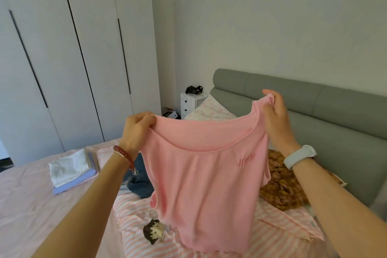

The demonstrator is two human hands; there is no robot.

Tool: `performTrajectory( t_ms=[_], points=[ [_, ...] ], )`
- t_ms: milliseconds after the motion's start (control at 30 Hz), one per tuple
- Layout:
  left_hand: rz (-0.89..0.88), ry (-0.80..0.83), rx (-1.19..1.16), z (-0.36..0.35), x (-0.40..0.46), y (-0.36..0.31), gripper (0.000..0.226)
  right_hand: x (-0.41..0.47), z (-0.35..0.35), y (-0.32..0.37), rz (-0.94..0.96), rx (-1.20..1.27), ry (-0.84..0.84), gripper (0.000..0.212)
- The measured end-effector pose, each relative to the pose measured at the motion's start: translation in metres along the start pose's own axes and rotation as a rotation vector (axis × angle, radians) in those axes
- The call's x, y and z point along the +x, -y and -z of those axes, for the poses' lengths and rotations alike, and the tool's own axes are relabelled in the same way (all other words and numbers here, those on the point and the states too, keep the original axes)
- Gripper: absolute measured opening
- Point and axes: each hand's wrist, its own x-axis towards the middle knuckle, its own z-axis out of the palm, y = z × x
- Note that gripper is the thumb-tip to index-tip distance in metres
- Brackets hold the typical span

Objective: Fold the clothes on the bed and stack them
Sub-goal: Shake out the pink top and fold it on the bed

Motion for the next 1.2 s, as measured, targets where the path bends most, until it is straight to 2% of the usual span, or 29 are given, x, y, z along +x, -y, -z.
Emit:
performTrajectory(
  t_ms=[67, 167, 300, 433, 600, 733, 800, 867, 933, 1033, 1100, 1200],
  points=[
    [-0.142, -0.080, -0.044, -0.004, 0.008, -0.023, 0.013, 0.007, 0.000, 0.020, 0.110, 0.021, -0.112, 0.031],
    [-0.239, -0.232, -0.087, -0.007, 0.027, -0.050, 0.024, 0.024, 0.000, 0.042, 0.245, 0.057, -0.222, 0.030],
    [-0.265, -0.354, -0.059, 0.000, 0.057, -0.062, 0.028, 0.053, -0.002, 0.049, 0.331, 0.088, -0.267, 0.030],
    [-0.183, -0.323, 0.116, 0.006, 0.093, -0.042, 0.023, 0.087, -0.023, 0.026, 0.318, 0.067, -0.246, 0.030],
    [0.072, -0.164, 0.421, -0.002, 0.149, 0.038, 0.012, 0.120, -0.079, -0.066, 0.110, -0.114, -0.050, 0.030],
    [0.399, -0.123, 0.466, -0.023, 0.193, 0.142, 0.006, 0.131, -0.143, -0.174, -0.140, -0.224, 0.119, 0.031],
    [0.575, -0.122, 0.340, -0.036, 0.207, 0.198, 0.035, 0.130, -0.174, -0.229, -0.297, -0.244, 0.231, 0.035],
    [0.664, -0.094, 0.242, -0.049, 0.209, 0.250, 0.058, 0.122, -0.201, -0.279, -0.424, -0.290, 0.404, 0.048],
    [0.697, -0.038, 0.305, -0.059, 0.199, 0.304, 0.065, 0.099, -0.218, -0.325, -0.511, -0.377, 0.570, 0.064],
    [0.838, -0.026, 0.367, -0.068, 0.151, 0.379, 0.048, 0.040, -0.221, -0.377, -0.554, -0.432, 0.707, 0.064],
    [0.962, -0.056, 0.383, -0.068, 0.101, 0.416, 0.027, -0.006, -0.211, -0.399, -0.594, -0.405, 0.737, 0.060],
    [1.185, -0.077, 0.506, -0.062, 0.007, 0.451, 0.031, -0.083, -0.183, -0.413, -0.778, -0.380, 0.678, 0.051]
  ],
)
